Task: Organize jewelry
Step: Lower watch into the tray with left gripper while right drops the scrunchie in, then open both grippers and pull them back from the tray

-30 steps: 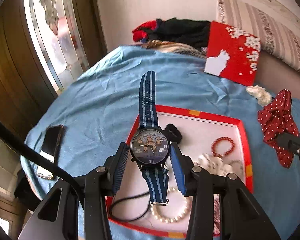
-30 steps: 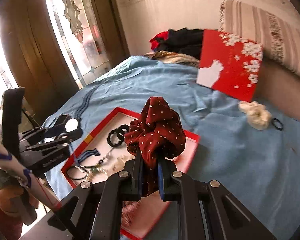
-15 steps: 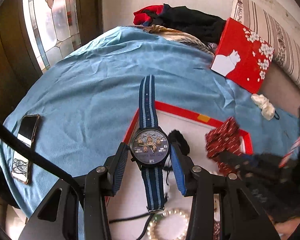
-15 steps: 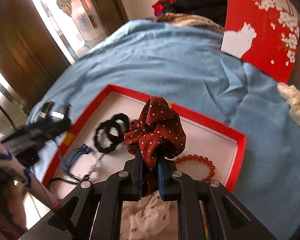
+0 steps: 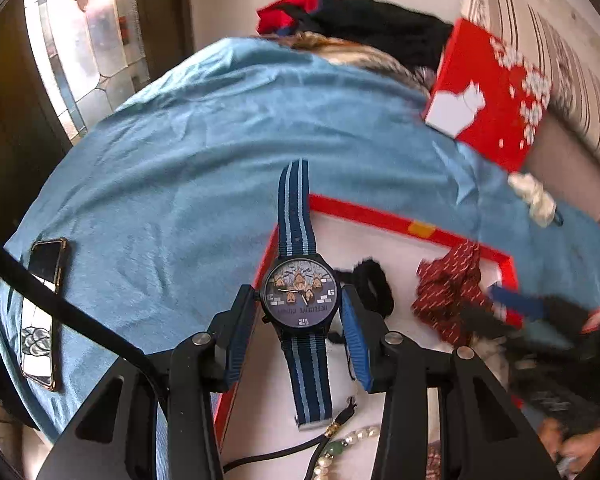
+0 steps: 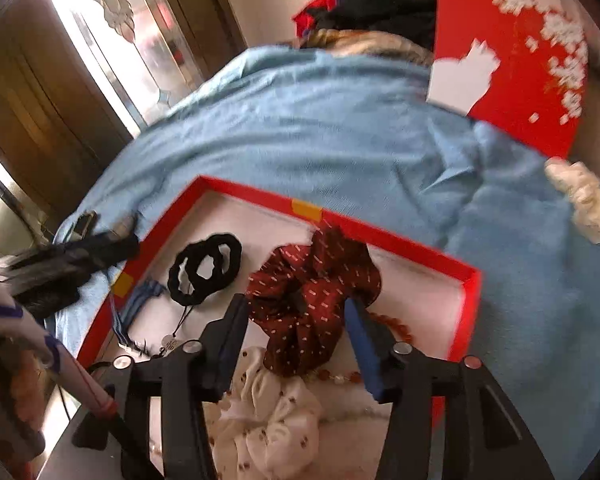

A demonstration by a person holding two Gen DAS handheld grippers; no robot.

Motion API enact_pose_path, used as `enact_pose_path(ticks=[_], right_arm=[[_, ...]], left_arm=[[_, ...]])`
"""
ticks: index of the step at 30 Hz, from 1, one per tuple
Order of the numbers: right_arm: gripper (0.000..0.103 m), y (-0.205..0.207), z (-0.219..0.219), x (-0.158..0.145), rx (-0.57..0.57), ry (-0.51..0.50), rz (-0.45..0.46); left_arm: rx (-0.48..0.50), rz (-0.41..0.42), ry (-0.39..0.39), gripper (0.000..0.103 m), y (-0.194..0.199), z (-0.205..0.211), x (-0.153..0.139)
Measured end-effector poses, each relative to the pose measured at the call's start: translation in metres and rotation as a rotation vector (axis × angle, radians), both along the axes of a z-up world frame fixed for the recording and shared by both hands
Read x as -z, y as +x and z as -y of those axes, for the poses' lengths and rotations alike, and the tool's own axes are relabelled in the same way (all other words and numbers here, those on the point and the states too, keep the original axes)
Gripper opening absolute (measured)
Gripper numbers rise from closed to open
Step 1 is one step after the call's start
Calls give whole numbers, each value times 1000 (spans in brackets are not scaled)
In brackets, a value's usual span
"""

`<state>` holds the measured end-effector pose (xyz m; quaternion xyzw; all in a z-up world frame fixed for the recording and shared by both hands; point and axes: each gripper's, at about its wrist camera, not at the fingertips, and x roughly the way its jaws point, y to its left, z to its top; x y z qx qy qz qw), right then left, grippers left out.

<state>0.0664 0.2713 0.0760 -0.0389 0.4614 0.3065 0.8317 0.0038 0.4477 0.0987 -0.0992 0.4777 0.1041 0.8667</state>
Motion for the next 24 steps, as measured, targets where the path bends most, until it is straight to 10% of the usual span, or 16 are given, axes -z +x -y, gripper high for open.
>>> enact_pose_path(ticks=[13, 24], right_arm=[[61, -49, 81, -31, 81, 69, 92], [61, -82, 107, -28, 102, 40, 115]], left_arm=[[8, -141, 101, 42, -4, 16, 42], [6, -18, 0, 57, -44, 13, -9]])
